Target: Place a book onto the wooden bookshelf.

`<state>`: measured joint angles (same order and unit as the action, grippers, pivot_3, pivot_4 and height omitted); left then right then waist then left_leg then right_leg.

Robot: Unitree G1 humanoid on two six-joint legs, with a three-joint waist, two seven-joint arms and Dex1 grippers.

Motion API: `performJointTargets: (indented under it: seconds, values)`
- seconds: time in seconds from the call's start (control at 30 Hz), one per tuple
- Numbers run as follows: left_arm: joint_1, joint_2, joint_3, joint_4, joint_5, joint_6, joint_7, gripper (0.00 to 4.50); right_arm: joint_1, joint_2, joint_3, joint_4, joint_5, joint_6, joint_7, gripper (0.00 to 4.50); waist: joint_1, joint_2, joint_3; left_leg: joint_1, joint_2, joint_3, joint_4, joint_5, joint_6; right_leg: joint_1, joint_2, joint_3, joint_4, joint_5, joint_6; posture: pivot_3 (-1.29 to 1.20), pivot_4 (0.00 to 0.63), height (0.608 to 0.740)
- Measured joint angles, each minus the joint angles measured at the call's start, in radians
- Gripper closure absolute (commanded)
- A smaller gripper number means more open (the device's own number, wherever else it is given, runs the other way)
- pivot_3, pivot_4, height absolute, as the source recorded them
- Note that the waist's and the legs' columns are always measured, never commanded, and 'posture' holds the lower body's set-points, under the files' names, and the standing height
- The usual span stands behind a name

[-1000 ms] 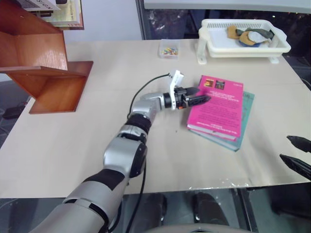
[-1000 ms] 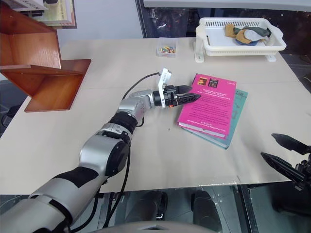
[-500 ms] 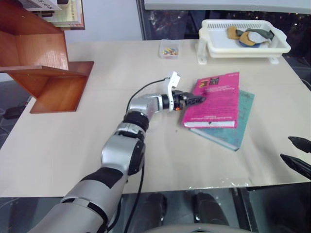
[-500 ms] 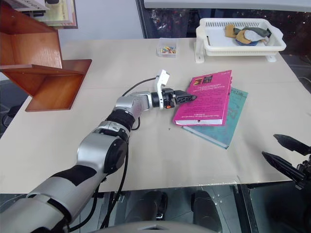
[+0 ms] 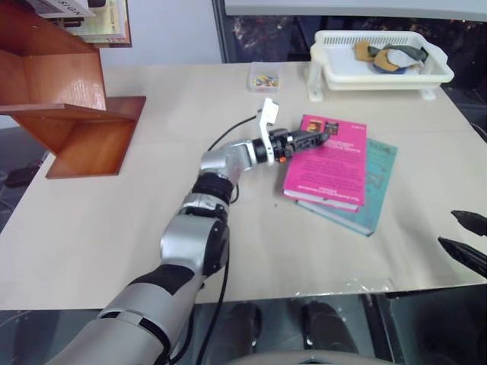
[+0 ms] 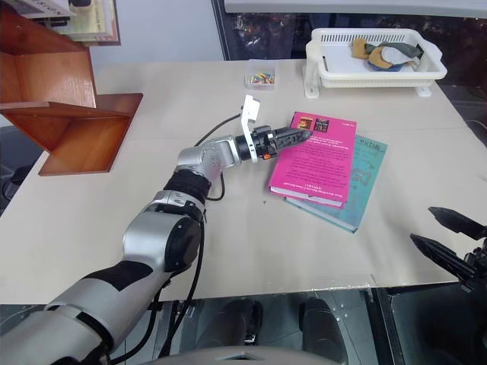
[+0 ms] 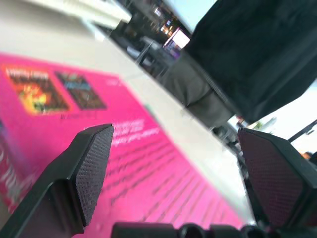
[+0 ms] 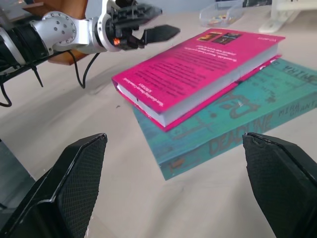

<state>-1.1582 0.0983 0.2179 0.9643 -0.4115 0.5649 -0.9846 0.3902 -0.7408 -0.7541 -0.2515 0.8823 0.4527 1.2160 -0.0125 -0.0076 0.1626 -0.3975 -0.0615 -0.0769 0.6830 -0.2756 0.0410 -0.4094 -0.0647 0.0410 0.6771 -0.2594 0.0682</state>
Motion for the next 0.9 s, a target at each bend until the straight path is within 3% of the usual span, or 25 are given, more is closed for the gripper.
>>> performJointTargets:
  seconds: [0.23, 0.47, 0.63, 0.9]
  values:
    - [-0.006, 0.069, 0.069, 0.014, -0.043, 0.119, 0.098, 0.06, -0.016, 0.0, 0.008, 0.016, -0.007, 0.0, 0.0, 0.0, 0.003, 0.0, 0.0, 0.0, -0.001, 0.0, 0.001, 0.0, 0.0, 0.0, 0.0, 0.0, 0.0, 0.0, 0.0, 0.0, 0.15, 0.74]
    - [-0.012, 0.089, 0.097, 0.082, -0.056, 0.239, 0.186, 0.06, -0.035, -0.003, 0.017, 0.035, -0.018, 0.0, 0.001, 0.0, 0.006, 0.0, 0.0, 0.0, -0.001, 0.0, 0.001, 0.0, 0.0, 0.0, 0.0, 0.0, 0.001, 0.0, 0.0, 0.0, 0.15, 0.74]
    - [-0.049, 0.084, 0.135, 0.172, -0.058, 0.303, 0.337, 0.06, -0.045, -0.01, 0.028, 0.035, -0.019, 0.0, 0.002, 0.0, 0.007, 0.0, 0.0, 0.0, -0.001, 0.0, 0.001, 0.0, -0.001, 0.0, -0.001, 0.0, 0.001, 0.0, 0.0, 0.0, 0.15, 0.74]
    - [-0.055, 0.057, 0.135, 0.21, -0.06, 0.36, 0.312, 0.06, -0.035, -0.041, 0.028, 0.05, -0.047, -0.001, 0.012, 0.0, 0.006, 0.0, 0.0, 0.0, -0.001, 0.0, 0.001, 0.002, -0.003, 0.0, -0.001, 0.0, 0.001, 0.0, 0.0, 0.0, 0.15, 0.74]
